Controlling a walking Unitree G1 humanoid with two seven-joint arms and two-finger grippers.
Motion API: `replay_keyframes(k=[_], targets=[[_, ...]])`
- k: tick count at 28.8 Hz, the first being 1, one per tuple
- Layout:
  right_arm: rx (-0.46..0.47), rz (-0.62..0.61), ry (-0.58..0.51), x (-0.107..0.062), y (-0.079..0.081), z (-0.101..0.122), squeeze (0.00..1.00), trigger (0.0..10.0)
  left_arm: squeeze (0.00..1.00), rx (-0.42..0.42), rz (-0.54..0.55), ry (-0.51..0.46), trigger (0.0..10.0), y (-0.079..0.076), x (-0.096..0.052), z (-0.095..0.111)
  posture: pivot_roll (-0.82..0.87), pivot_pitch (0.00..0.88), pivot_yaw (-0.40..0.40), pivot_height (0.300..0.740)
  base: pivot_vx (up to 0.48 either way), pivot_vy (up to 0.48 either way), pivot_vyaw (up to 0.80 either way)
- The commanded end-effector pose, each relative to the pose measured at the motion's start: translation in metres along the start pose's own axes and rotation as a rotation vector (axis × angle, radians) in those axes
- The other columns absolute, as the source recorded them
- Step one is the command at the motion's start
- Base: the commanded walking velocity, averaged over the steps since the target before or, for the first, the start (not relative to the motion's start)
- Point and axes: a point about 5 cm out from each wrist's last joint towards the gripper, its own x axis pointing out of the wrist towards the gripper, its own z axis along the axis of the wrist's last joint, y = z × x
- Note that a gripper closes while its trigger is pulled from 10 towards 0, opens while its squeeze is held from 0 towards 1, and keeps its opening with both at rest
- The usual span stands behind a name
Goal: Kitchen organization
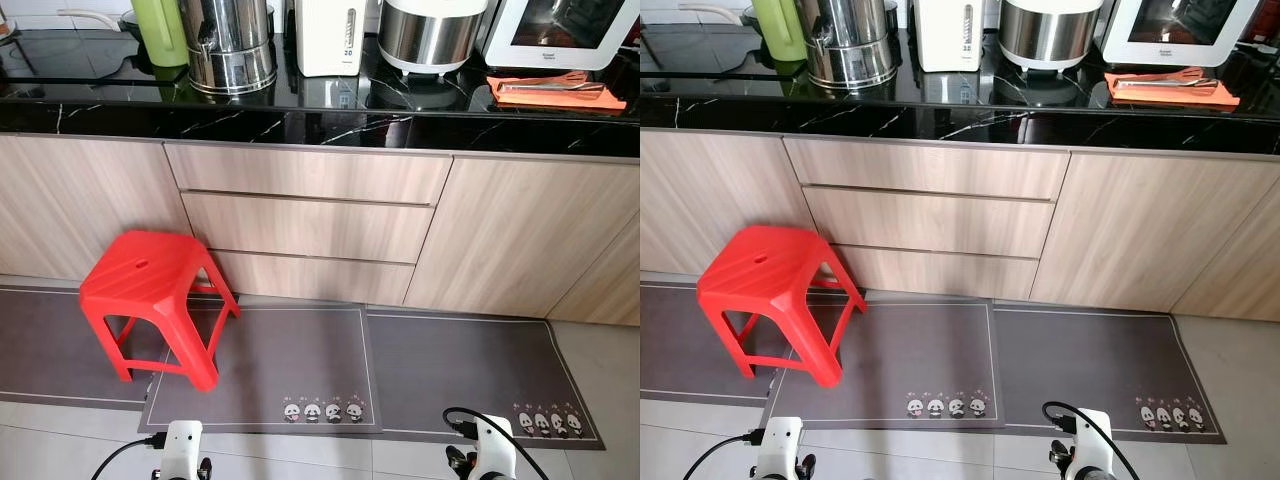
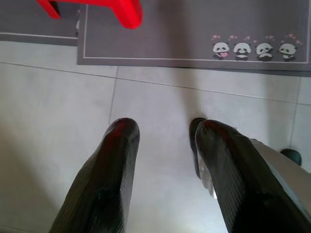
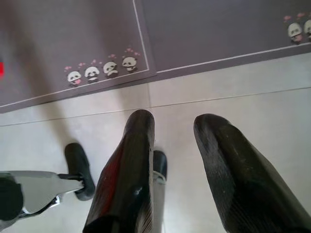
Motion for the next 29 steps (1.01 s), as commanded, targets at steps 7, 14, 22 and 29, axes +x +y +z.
replay_keyframes(k=[7,14,22,29], targets=[[-0.001,0.013,0.005,0.0006,0.001,0.0028,0.0,10.0,0.0,-0.025,0.006,0.032,10.0,0.0022,-0.0011,-0.0062,0.01,0.014,-0.007,0.706,0.0,0.0,-0.52],[-0.014,0.018,0.013,0.0006,0.0009,0.0025,0.0,10.0,0.0,-0.03,0.006,0.032,10.0,0.0022,-0.0011,-0.0062,0.01,0.002,-0.007,0.706,0.0,0.0,-0.63],[-0.036,0.002,0.015,0.0001,-0.0011,0.0018,0.0,10.0,0.0,-0.02,0.003,0.037,10.0,0.0018,-0.0014,-0.0075,0.0,0.0,-0.005,0.706,0.0,0.0,-0.63],[-0.067,0.01,0.023,-0.0001,-0.0016,0.0016,0.0,10.0,0.0,-0.007,0.012,0.037,10.0,0.0021,-0.0015,-0.0079,0.01,0.0,-0.009,0.706,0.0,0.0,-0.63]])
